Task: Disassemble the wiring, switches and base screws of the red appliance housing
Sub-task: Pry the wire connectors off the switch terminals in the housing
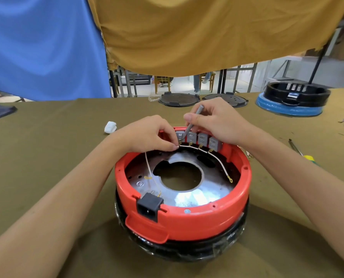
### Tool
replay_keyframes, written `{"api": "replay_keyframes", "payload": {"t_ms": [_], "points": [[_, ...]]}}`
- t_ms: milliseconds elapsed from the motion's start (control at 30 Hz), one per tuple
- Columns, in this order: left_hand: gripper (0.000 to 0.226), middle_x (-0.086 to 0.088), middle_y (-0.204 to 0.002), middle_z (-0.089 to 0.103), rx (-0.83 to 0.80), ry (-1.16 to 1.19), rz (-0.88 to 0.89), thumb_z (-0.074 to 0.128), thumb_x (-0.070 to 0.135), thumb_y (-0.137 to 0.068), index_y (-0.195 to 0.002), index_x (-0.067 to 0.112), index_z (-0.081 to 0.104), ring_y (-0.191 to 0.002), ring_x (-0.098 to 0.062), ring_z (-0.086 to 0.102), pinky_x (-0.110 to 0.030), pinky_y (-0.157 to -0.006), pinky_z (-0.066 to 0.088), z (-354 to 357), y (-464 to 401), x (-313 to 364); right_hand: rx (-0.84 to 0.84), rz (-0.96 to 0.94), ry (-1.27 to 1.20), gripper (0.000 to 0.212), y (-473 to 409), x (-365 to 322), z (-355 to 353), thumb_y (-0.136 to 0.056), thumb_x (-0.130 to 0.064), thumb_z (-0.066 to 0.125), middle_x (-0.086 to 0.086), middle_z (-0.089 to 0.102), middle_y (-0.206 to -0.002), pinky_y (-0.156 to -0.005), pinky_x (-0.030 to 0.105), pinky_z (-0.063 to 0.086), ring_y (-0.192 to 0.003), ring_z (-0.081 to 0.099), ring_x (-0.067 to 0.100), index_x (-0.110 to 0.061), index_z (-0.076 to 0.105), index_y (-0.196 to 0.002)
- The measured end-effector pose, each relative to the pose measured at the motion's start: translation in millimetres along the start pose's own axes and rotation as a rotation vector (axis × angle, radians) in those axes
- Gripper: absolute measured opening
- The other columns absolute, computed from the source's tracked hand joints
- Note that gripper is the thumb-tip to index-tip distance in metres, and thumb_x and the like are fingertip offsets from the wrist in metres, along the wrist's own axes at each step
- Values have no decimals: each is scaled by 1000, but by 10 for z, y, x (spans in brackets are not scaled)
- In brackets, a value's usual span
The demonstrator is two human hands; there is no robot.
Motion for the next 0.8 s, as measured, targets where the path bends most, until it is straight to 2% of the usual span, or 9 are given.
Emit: {"api": "replay_keyframes", "payload": {"t_ms": [33, 133, 200, 333, 467, 600, 633, 733, 800], "points": [[8, 24, -88, 68, 2, 2, -1, 75, 26, -84, -83, 33, 78, -88, -1, 65, -24, -87, 49, 1, 0, -1, -12, 10, -11, 26, -27, 16, 8, -95, -30, 67, 4, 74, -71, -77, 39, 55, -74, 71, 25, -9, 70, -81], [8, 23, -88, 68, 5, 6, -1, 75, 25, -84, -83, 32, 78, -88, -2, 64, -23, -86, 49, 2, 1, -3, -6, 11, -82, 31, -63, 59, 45, -97, -26, 65, -4, 71, -62, -68, 21, 54, -61, 66, 9, 1, 67, -83], [8, 22, -88, 68, 5, 3, 5, 75, 25, -84, -83, 32, 78, -88, -1, 64, -21, -85, 48, 2, 1, 1, 8, 27, -107, 31, -66, 77, 59, -97, -26, 65, -2, 71, -61, -65, 16, 52, -60, 65, 6, 1, 67, -82], [8, 19, -90, 69, 2, 0, 8, 75, 25, -84, -83, 33, 78, -89, -2, 64, -24, -88, 49, -4, 5, 6, 42, 12, -68, 29, -15, 47, 52, -96, -28, 66, 1, 73, -65, -67, 23, 54, -62, 68, 12, -3, 70, -81], [7, 18, -92, 69, 15, -9, 5, 75, 26, -84, -83, 33, 77, -89, -1, 64, -31, -91, 49, -10, 15, 2, 23, -152, 124, 20, 126, -114, 31, -92, -29, 70, -11, 64, -55, -49, 20, 41, -46, 53, 5, -15, 75, -78], [6, 18, -95, 67, 17, -20, -1, 75, 29, -84, -83, 35, 77, -91, -1, 62, -34, -92, 49, -12, 17, -5, -68, -214, 288, 11, 198, -178, -4, -90, -30, 73, 6, 72, -74, -67, 43, 52, -68, 66, 28, -21, 79, -89], [6, 18, -95, 67, 17, -20, 0, 75, 29, -84, -83, 35, 77, -90, -1, 62, -34, -92, 49, -12, 17, -3, -67, -205, 262, 11, 204, -161, -10, -89, -29, 73, 5, 72, -75, -67, 41, 53, -67, 66, 27, -21, 80, -89], [6, 18, -93, 68, 14, -25, 8, 75, 27, -84, -83, 33, 77, -90, -1, 62, -35, -92, 49, -8, 17, 10, -29, -152, 146, 11, 187, -95, -15, -90, -25, 73, -6, 70, -67, -57, 25, 47, -52, 56, 7, -18, 79, -85], [6, 18, -94, 67, 8, -22, 9, 75, 27, -84, -84, 32, 77, -91, 0, 62, -35, -94, 49, -6, 18, 16, 4, -98, 100, 16, 147, -51, -4, -92, -26, 71, -4, 73, -68, -61, 29, 51, -56, 61, 10, -15, 78, -84]]}}
Point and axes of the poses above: each hand's wrist, its own y-axis away from the middle knuckle, its own z-axis out of the palm, x = y × z, the point moved 4 cm from there along -y, towards the middle knuckle
